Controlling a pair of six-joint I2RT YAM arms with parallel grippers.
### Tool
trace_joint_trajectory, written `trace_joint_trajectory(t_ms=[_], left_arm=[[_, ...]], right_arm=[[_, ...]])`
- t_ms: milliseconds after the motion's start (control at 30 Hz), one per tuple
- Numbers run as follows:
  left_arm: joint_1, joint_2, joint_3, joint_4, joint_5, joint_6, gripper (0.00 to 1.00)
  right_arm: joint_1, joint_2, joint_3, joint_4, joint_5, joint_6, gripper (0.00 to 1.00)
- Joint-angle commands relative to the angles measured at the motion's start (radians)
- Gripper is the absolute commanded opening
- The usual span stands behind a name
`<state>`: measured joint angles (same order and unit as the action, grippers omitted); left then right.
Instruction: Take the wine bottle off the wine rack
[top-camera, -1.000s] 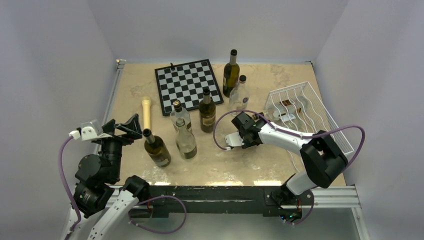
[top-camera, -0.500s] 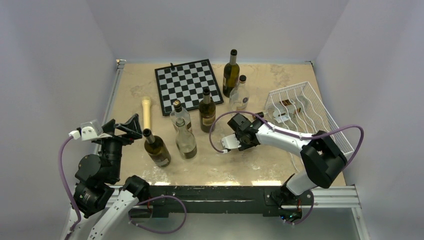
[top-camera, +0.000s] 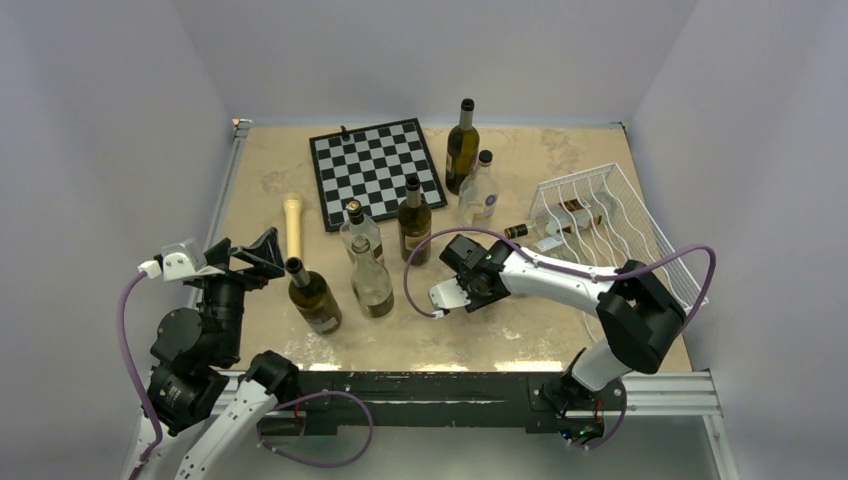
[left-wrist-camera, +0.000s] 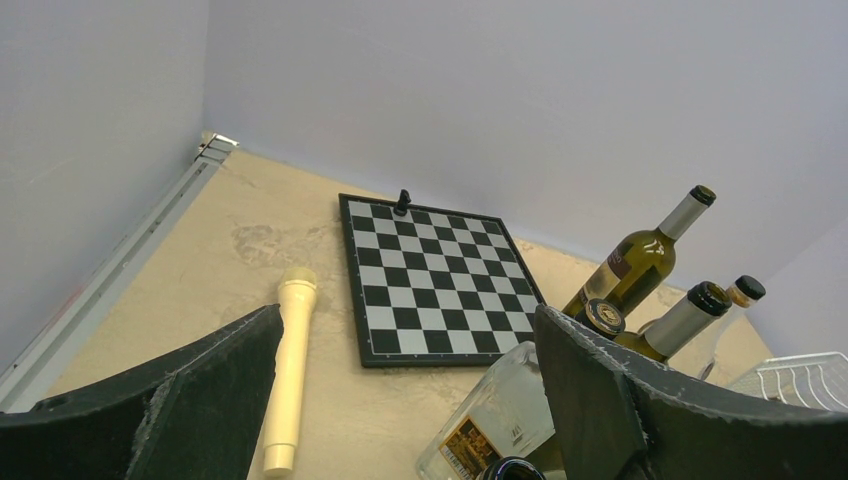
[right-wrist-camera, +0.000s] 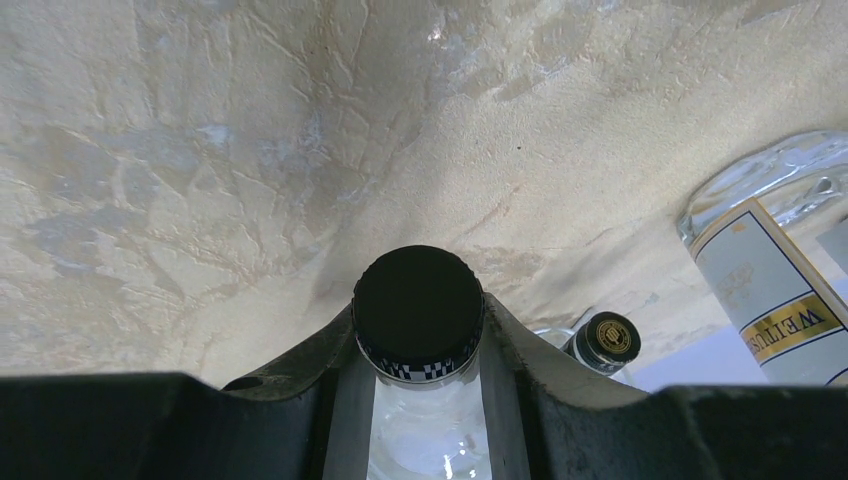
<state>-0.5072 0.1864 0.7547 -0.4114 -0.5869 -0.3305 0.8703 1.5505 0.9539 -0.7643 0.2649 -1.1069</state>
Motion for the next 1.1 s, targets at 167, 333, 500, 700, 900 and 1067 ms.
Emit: trace_joint_trajectory(t_ms=[167,333,500,700,900,1067], left_arm=[[-0.005,0.011,0.0,0.034,0.01,-0.01,1.0],[-0.005,0.012,0.001,0.034,0.009,-0.009,1.0],[-0.005,0.01,0.001,0.033,0.009,-0.008,1.0],[-0.004,0.011,0.0,0.033,0.009,-0.008,1.0],[-0.005,0.011,0.0,0.032,0.003,-0.004,1.0],[-0.005,0.011,0.0,0.032,0.002,-0.002,1.0]], right_arm=[[0.035,-0.115,0.071,-0.099,-0.084,0.088,0.22],[0.048,-0.169,0.127,-0.163,-0.132,0.134,0.07],[0.052,-0.236,0.179,-0.194,-0.236,0.199,0.0],[0.051,-0.314,0.247,-0.123,-0.291,0.328,0.0],[0.035,-0.419,0.249,0.075,-0.401,0.471,0.0],[0.032,-0.466,0.193,0.291,-0.585,0.665,0.0]])
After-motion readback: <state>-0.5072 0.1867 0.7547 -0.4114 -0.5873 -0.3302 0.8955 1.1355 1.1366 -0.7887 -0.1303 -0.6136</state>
